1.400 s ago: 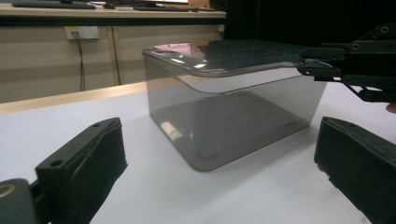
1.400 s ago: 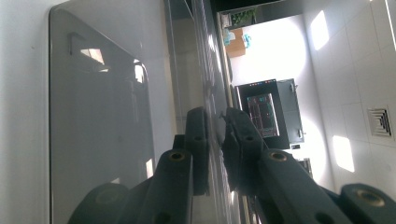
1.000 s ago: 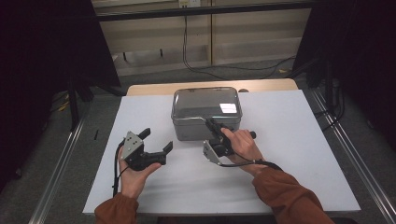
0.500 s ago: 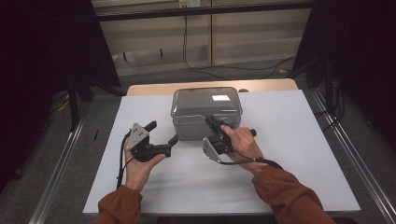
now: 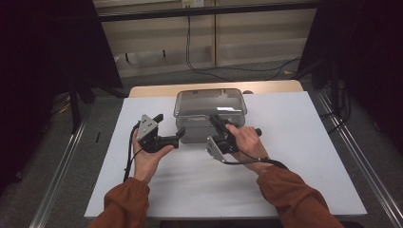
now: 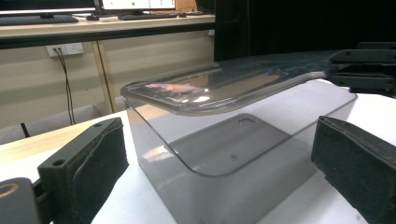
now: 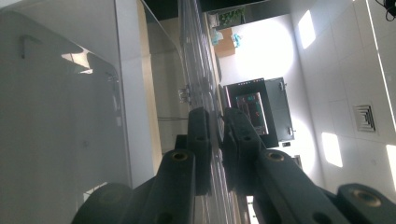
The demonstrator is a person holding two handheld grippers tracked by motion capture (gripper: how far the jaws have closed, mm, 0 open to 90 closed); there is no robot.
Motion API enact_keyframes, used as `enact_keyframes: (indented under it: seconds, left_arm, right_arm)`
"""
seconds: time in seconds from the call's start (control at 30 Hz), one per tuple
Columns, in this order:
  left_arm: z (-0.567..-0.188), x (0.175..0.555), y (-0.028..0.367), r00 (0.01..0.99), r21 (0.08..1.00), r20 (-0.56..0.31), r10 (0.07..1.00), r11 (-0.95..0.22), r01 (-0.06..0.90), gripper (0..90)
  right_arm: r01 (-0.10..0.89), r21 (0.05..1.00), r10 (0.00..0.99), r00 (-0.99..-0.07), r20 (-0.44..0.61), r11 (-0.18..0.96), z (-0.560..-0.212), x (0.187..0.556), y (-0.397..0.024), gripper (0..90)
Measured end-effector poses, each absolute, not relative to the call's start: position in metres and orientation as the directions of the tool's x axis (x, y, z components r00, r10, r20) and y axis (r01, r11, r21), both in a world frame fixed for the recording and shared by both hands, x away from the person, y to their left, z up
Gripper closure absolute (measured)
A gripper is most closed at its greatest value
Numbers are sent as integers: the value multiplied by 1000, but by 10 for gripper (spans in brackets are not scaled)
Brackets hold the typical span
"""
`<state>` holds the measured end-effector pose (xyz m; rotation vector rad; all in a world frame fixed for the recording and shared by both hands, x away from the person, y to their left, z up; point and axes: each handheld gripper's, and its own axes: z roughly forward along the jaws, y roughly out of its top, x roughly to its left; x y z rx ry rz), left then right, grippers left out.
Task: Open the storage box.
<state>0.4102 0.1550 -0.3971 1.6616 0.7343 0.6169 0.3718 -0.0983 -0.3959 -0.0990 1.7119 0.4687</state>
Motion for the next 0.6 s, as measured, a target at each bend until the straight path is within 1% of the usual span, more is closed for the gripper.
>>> enact_keyframes:
  seconds: [0.3,0.37,0.43,0.53,0.6]
  left_arm:
    - [-400,430,148,657,982,27,753,-145,125,62]
    - [-400,434,147,657,978,59,752,-176,114,73]
    - [-402,438,145,655,978,46,754,-168,124,75]
    - [-402,442,143,654,977,78,752,-188,100,99]
    - [-402,445,141,653,979,77,753,-182,95,109]
  right_arm:
    - [-326,240,185,-189,-964,914,-390,374,-98,828]
    - [-324,243,190,-186,-964,914,-389,374,-98,828]
    - [-324,244,191,-186,-964,914,-389,374,-98,828]
    - [-324,249,198,-184,-963,913,-389,374,-97,828]
    - [-325,247,197,-180,-964,913,-388,375,-97,826]
